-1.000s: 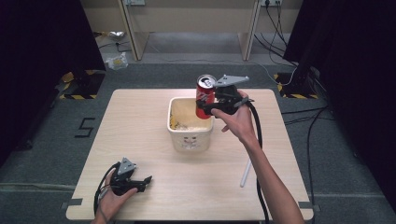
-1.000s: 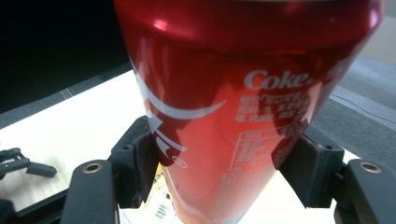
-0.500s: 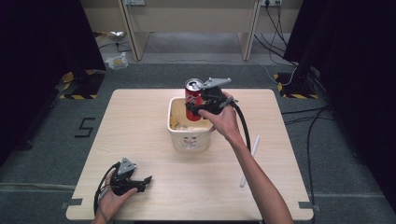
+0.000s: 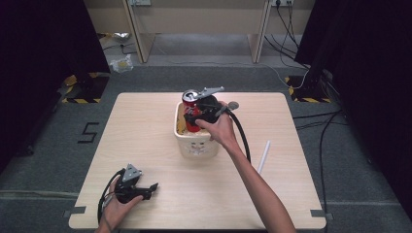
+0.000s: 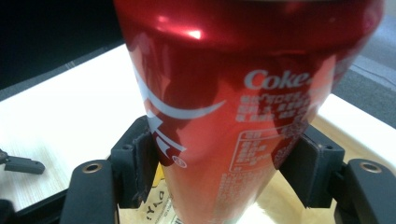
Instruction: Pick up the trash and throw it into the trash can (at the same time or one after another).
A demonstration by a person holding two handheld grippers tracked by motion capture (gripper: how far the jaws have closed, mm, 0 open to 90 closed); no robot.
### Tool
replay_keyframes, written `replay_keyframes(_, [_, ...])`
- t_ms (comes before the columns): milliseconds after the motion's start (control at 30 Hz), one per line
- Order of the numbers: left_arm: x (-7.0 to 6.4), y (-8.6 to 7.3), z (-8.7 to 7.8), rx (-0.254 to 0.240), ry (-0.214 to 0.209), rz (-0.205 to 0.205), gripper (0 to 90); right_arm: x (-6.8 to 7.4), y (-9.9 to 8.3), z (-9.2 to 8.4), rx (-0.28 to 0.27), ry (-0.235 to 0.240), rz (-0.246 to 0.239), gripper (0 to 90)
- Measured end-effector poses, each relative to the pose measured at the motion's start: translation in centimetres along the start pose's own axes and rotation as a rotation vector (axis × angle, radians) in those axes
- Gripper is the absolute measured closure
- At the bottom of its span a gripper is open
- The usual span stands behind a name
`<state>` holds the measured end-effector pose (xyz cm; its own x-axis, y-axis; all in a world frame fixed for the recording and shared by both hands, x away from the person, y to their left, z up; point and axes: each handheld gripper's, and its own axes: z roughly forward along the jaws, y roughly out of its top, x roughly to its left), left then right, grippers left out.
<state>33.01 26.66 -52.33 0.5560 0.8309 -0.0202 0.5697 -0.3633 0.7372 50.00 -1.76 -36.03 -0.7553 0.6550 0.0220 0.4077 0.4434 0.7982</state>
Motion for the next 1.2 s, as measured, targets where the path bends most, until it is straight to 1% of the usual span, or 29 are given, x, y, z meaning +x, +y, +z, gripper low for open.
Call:
replay_keyframes(67, [0.0, 0.0, 0.0, 0.000, 0.000, 0.000, 13.6, 0.0, -0.1, 0.2, 0.006, 0.000, -0.005, 33.7])
replay_keyframes(100, [0.0, 0.0, 0.0, -0.001, 0.000, -0.001, 13.6, 0.1, -0.2, 0.4, 0.015, 0.003, -0.010, 33.7])
replay_keyframes(133, [0.0, 0.0, 0.0, 0.001, 0.000, 0.000, 13.6, 0.2, -0.4, 0.8, 0.029, 0.007, -0.005, 33.7])
replay_keyframes(200, [0.0, 0.0, 0.0, 0.001, 0.000, 0.000, 13.6, 0.3, -0.5, 1.1, 0.041, 0.011, -0.008, 33.7])
replay_keyframes(433, [0.0, 0.0, 0.0, -0.003, 0.001, -0.001, 13.6, 0.8, -0.7, 1.8, 0.077, 0.038, -0.027, 33.6])
replay_keyframes(533, [0.0, 0.0, 0.0, -0.001, 0.001, 0.000, 13.6, 1.0, -0.8, 2.1, 0.095, 0.045, -0.027, 33.6])
replay_keyframes(600, [0.0, 0.0, 0.0, -0.002, 0.001, -0.001, 13.6, 1.1, -0.8, 2.4, 0.108, 0.053, -0.040, 33.6])
replay_keyframes(767, [0.0, 0.0, 0.0, -0.001, 0.001, -0.001, 13.6, 1.3, -1.0, 2.8, 0.126, 0.070, -0.040, 33.5])
replay_keyframes(867, [0.0, 0.0, 0.0, -0.003, 0.001, -0.001, 13.6, 1.4, -1.2, 2.9, 0.138, 0.070, -0.040, 33.3])
replay_keyframes(1033, [0.0, 0.0, 0.0, -0.004, 0.002, -0.001, 13.6, 1.4, -1.3, 3.0, 0.141, 0.071, -0.037, 31.9])
replay_keyframes(1100, [0.0, 0.0, 0.0, -0.001, 0.002, 0.001, 13.5, 1.4, -1.3, 3.1, 0.154, 0.071, -0.045, 31.5])
replay_keyframes(1200, [0.0, 0.0, 0.0, -0.001, 0.002, 0.001, 13.6, 1.4, -1.4, 3.0, 0.150, 0.073, -0.043, 31.2])
